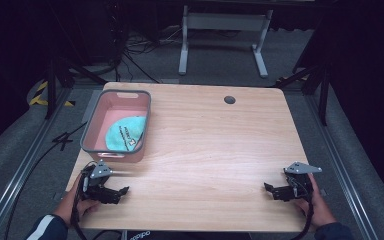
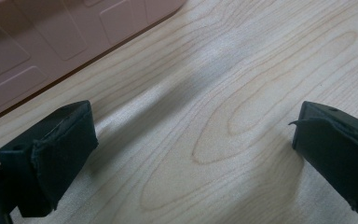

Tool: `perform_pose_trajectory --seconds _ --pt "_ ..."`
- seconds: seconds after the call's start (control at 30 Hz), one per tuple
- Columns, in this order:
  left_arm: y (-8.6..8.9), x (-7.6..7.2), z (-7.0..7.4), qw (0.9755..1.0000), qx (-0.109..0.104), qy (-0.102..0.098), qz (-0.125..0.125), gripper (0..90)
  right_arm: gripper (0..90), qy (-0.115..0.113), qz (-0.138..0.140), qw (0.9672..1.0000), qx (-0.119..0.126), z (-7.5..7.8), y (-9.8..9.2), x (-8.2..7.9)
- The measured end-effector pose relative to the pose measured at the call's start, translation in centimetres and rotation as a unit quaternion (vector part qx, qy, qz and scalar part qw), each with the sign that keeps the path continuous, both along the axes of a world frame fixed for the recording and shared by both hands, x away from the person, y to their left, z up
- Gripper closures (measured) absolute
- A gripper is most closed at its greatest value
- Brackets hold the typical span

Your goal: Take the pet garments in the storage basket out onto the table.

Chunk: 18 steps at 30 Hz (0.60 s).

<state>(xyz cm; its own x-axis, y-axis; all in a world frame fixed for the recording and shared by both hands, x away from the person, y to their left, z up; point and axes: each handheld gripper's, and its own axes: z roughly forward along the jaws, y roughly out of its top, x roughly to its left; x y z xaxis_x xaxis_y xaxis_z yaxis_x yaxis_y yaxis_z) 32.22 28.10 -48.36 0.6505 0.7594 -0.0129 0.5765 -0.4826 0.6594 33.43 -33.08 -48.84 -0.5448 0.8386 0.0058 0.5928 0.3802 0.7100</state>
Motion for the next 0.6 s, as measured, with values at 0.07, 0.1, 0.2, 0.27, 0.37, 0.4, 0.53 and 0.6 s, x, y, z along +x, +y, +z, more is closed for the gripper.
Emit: perform_pose_trajectory --seconds 0.07,0.1,0.2,0.27,0.37,0.4,0.53,0.6 --pt "0.03 -0.06 -0.01 1.0 -0.001 0.0 0.001 0.0 0.6 0.0 0.0 1.0 0.0 0.0 0.0 0.0" --pt "0.07 -0.09 0.0 1.0 -0.001 0.001 0.0 0.0 0.6 0.0 0.0 1.0 0.0 0.0 0.0 0.0" --pt "0.18 -0.1 0.0 1.0 0.0 -0.001 -0.005 0.0 0.6 0.0 0.0 1.0 0.0 -0.01 0.0 0.0" --pt "0.21 -0.18 0.01 1.0 0.001 -0.002 -0.005 0.1 0.6 0.0 0.0 1.0 0.0 0.0 0.0 0.0" --pt "0.45 -0.47 0.03 0.9998 0.002 -0.003 -0.018 0.2 0.5 0.001 0.0 1.0 0.002 0.01 0.02 0.04" --pt "0.53 -0.51 0.02 0.9998 0.001 -0.001 -0.021 0.3 0.6 0.001 0.001 1.0 0.003 0.02 0.04 0.07" --pt "0.82 -0.47 0.03 0.9993 0.0 -0.001 -0.036 0.4 0.6 0.001 0.001 1.0 0.002 0.02 0.05 0.08" --pt "0.99 -0.49 0.19 0.999 0.007 0.007 -0.043 0.4 0.6 0.001 0.001 1.0 0.002 0.02 0.06 0.08"
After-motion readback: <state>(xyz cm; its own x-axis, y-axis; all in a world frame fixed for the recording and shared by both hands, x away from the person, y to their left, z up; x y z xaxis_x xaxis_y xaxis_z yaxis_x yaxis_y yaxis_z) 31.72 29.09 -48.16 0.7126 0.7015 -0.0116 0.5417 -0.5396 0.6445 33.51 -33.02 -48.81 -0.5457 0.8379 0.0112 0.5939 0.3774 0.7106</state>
